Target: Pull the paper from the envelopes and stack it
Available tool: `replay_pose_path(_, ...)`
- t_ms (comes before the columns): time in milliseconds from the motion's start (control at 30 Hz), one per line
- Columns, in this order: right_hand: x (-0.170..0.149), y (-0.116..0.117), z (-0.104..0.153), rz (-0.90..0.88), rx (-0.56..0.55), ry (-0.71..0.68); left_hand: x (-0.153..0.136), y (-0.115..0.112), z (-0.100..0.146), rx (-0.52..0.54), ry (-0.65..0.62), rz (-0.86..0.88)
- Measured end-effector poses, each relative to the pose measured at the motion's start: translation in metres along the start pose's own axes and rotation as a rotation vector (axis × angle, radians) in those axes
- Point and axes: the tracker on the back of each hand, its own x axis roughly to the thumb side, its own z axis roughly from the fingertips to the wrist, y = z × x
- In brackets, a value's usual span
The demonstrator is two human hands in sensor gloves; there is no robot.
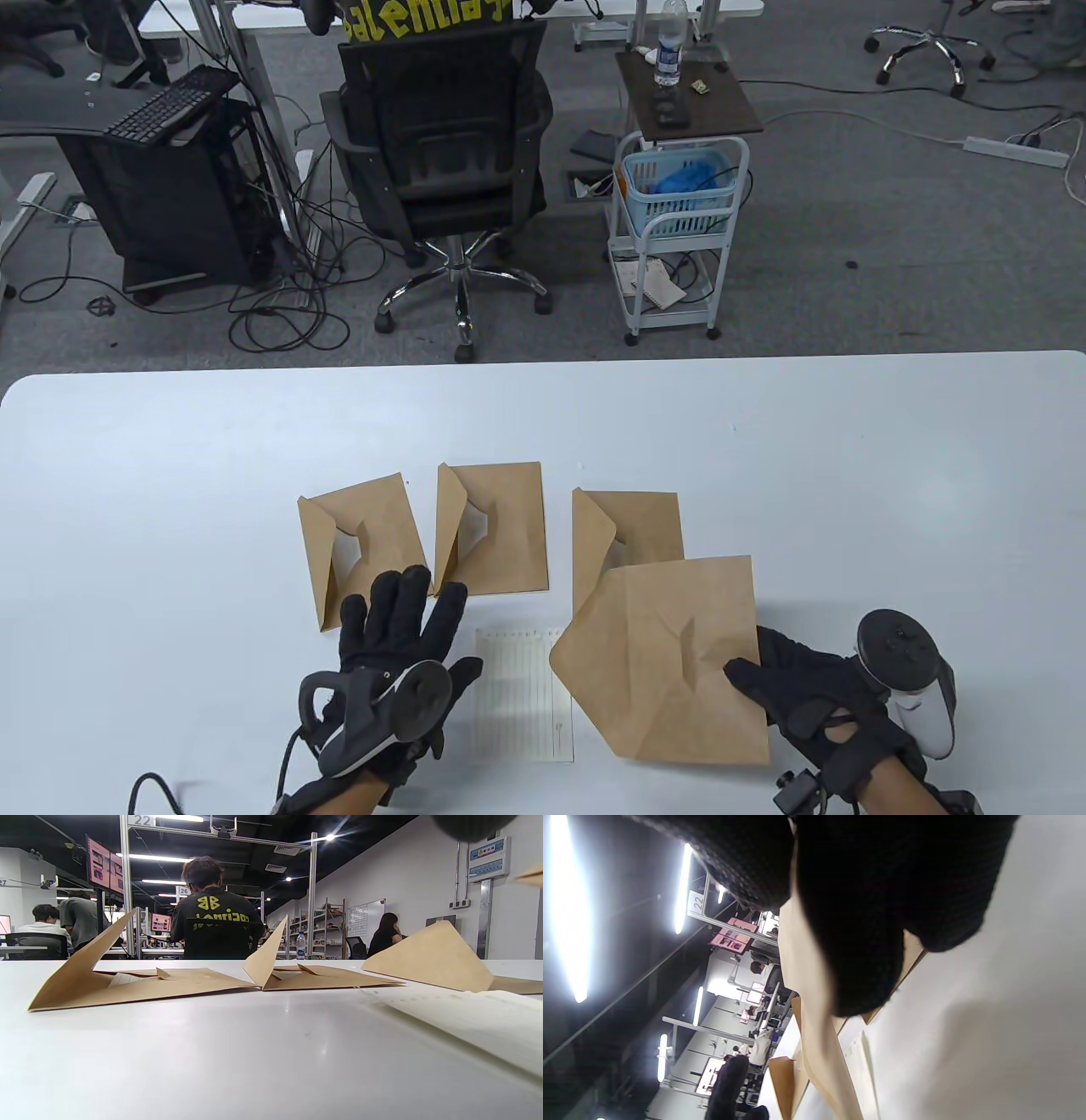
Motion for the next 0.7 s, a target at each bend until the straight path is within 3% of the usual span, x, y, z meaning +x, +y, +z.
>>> replay_pose_path(333, -0.018, 0.017, -0.007, 0.183, 0.064, 0.189, 0.0, 0.0, 0.001, -0.016, 0.006, 0.006)
replay_pose_path(700, -0.031, 0.032, -0.015, 0.4, 0.101, 0.242, 0.005, -0.001, 0.002, -0.019, -0.009, -0.007)
